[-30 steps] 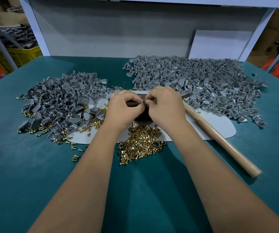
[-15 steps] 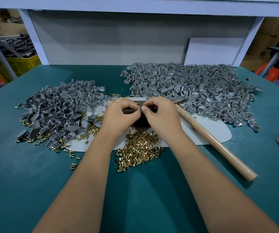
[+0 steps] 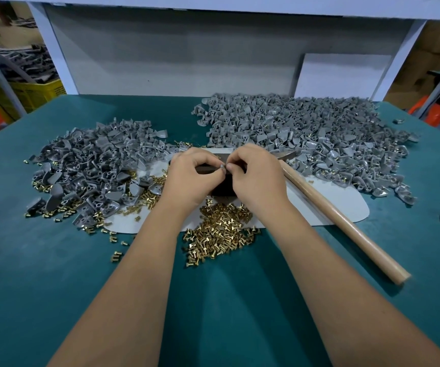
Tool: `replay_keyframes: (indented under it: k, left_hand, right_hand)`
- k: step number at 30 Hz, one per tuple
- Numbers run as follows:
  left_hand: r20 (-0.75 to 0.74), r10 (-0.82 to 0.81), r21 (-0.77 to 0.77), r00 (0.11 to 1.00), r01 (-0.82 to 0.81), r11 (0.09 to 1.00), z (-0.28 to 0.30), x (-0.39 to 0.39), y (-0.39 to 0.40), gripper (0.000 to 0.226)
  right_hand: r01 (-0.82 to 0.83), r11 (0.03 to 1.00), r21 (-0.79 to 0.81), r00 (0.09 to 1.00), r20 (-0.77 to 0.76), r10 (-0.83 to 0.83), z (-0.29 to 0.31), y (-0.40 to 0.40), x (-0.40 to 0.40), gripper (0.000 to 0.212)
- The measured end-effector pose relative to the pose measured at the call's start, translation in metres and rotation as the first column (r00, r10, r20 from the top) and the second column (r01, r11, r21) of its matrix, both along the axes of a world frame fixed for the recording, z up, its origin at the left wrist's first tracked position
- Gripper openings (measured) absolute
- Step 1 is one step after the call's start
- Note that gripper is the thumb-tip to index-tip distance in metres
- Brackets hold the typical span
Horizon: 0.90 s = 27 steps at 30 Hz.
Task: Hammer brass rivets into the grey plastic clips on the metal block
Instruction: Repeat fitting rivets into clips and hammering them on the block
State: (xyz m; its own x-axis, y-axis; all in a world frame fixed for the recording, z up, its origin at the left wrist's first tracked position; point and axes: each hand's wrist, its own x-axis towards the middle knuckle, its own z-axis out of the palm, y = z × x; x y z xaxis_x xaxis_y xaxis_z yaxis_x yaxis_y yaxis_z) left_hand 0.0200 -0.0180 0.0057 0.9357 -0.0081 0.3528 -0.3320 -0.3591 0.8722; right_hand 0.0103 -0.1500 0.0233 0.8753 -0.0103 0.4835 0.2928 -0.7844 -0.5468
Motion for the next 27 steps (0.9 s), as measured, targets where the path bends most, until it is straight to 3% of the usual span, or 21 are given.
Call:
replay_keyframes:
  k: [6,11,21,27]
  left_hand:
    - [0.002,-0.009,0.006,1.000,0.009,1.000,0.000,0.001,0.001,0.027]
    - [0.007,-0.034,-0.007,0.999,0.034,0.999,0.000,0.000,0.003,0.024]
    - [0.022,-0.055,-0.021,0.998,0.056,0.998,-0.001,0.000,0.002,0.023]
    - [-0.003,-0.057,-0.031,0.998,0.057,0.998,0.000,-0.001,0.003,0.023]
  right_hand:
    - [-0.009,1.000,-0.013,0.999,0.032,0.009,-0.006,0.000,-0.002,0.010]
    - [0.019,0.994,0.110,0.999,0.026,-0.022,-0.011,0.002,-0.001,0.007]
    - [-0.003,0.999,0.050,0.992,0.126,-0.003,-0.010,0.003,0.002,0.012]
    - [0.032,0.989,0.146,0.999,0.030,-0.036,-0.008,0.003,0.003,0.015]
